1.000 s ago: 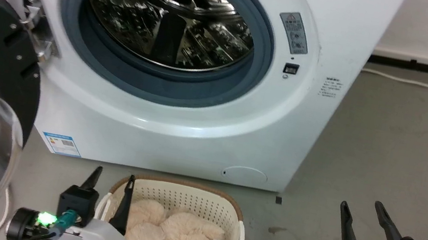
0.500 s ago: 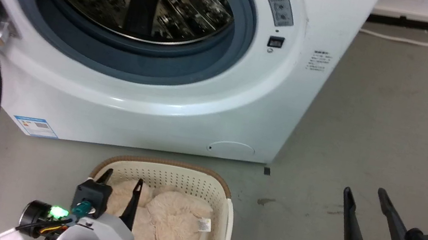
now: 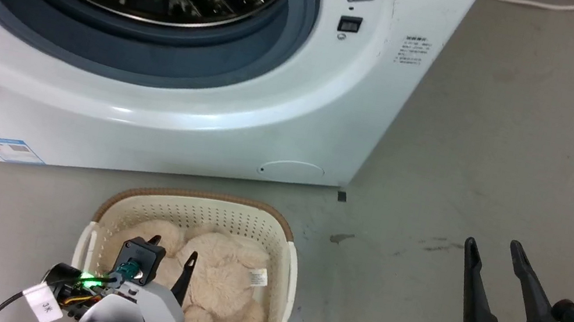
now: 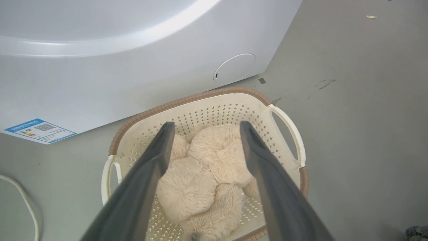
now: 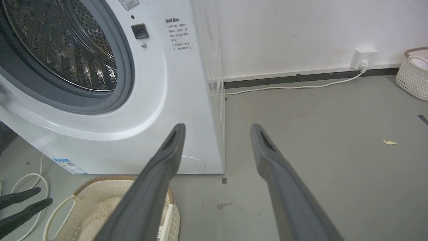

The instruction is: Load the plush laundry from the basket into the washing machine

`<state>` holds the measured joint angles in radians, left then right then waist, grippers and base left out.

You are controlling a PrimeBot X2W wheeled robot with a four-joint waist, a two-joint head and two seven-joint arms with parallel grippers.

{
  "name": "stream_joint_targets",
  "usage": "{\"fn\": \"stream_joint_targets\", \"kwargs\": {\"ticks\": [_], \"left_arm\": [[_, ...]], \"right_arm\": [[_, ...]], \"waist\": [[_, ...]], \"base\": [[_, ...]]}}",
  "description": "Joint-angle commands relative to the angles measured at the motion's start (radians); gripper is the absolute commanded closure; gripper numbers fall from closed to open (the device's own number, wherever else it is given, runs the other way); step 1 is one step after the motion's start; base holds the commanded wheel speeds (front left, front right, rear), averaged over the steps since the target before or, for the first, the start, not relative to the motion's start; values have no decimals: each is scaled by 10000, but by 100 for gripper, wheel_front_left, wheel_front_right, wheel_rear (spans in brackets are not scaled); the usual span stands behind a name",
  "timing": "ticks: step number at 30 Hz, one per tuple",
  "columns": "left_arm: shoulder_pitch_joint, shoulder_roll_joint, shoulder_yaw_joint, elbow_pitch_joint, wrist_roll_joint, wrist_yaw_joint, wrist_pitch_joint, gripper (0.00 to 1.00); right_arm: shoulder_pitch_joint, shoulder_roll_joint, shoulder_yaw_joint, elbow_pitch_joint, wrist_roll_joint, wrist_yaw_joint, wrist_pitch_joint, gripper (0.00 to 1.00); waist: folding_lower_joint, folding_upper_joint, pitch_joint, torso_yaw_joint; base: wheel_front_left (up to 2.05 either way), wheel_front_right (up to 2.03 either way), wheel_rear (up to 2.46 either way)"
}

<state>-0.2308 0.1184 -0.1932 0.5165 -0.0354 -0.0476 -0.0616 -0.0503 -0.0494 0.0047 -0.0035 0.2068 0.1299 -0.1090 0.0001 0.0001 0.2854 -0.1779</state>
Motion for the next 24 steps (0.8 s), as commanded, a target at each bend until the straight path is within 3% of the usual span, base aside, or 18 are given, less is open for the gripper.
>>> {"fn": "stream_joint_targets", "kwargs": {"ticks": [1, 24], "left_arm": [[-231, 97, -96, 216, -55, -67, -1, 0], [-1914, 1046, -1330, 2901, -524, -342, 778, 0]], "right_arm": [[-180, -5, 9, -35, 135, 4, -109, 0], [-664, -6, 773, -26, 1126, 5, -589, 0]], "waist": [[-1, -1, 113, -90], [-1, -1, 1785, -1013]], "base": [[0, 0, 0], [0, 0, 0]]}}
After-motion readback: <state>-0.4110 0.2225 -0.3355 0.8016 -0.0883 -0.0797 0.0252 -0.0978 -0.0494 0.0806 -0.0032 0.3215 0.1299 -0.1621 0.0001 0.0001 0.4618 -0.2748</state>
